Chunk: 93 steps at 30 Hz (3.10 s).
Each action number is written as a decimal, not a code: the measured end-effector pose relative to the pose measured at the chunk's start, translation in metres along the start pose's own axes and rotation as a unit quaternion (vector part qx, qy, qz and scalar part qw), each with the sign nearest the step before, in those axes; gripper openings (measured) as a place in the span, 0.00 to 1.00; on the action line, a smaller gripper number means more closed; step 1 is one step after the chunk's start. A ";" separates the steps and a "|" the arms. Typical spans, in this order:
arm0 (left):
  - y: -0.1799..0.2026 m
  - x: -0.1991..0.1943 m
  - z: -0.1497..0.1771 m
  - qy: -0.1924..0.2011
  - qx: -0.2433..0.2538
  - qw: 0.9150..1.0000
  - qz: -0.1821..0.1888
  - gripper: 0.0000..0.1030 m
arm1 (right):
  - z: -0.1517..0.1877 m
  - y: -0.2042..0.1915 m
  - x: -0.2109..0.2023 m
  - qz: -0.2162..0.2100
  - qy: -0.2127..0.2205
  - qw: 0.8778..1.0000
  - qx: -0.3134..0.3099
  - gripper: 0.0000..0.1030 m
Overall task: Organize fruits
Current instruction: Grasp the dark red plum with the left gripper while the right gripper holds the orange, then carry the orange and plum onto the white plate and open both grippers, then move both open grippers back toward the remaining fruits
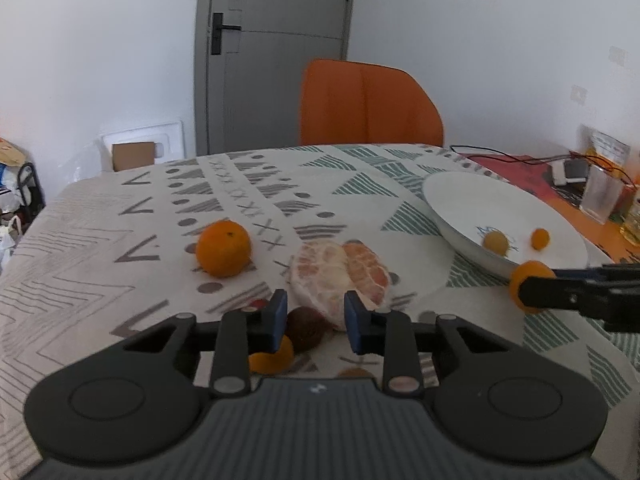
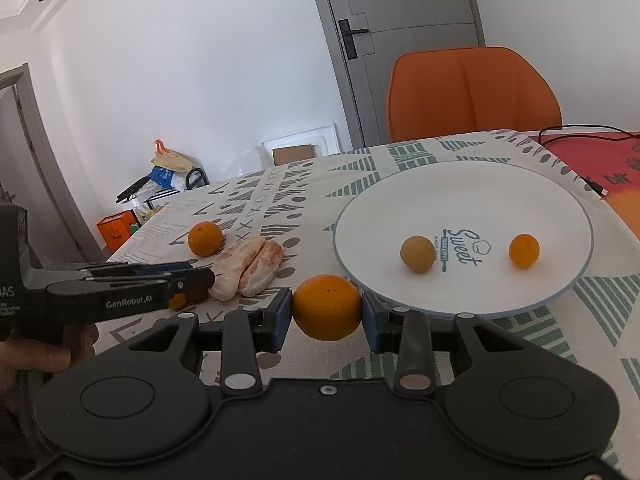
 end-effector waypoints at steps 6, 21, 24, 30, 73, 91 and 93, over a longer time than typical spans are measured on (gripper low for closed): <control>0.001 0.001 0.004 -0.006 0.008 1.000 0.001 0.24 | 0.002 0.003 0.000 0.002 -0.001 1.000 0.003 0.34; -0.004 -0.016 -0.004 0.004 -0.007 1.000 0.003 0.19 | -0.003 0.001 -0.009 -0.004 0.012 1.000 0.002 0.34; -0.003 -0.023 -0.013 0.017 -0.004 1.000 0.003 0.19 | -0.008 0.001 -0.014 -0.004 0.023 1.000 0.002 0.34; 0.011 -0.031 -0.029 0.038 0.008 0.999 0.010 0.19 | -0.015 0.006 -0.025 0.001 0.039 0.999 0.005 0.34; 0.131 0.038 -0.087 0.040 0.098 0.991 0.085 0.23 | -0.033 0.089 -0.041 0.052 0.090 0.993 0.061 0.40; 0.070 -0.064 -0.107 0.074 0.036 0.997 -0.003 0.82 | -0.055 0.050 -0.072 0.025 0.106 0.992 0.067 0.78; 0.064 -0.078 -0.106 0.078 0.028 0.997 -0.011 0.83 | -0.058 0.043 -0.077 0.018 0.108 0.992 0.063 0.83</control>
Point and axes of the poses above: each gripper's, at about its wrist camera, not at the fingertips, and x roughly the way its jaws point, y to its right, z to its underside, the point moved 8 cm from there along x, roughly the way its jaws point, and after that the axes turned 10 degrees about x, right-handed, at the moved point
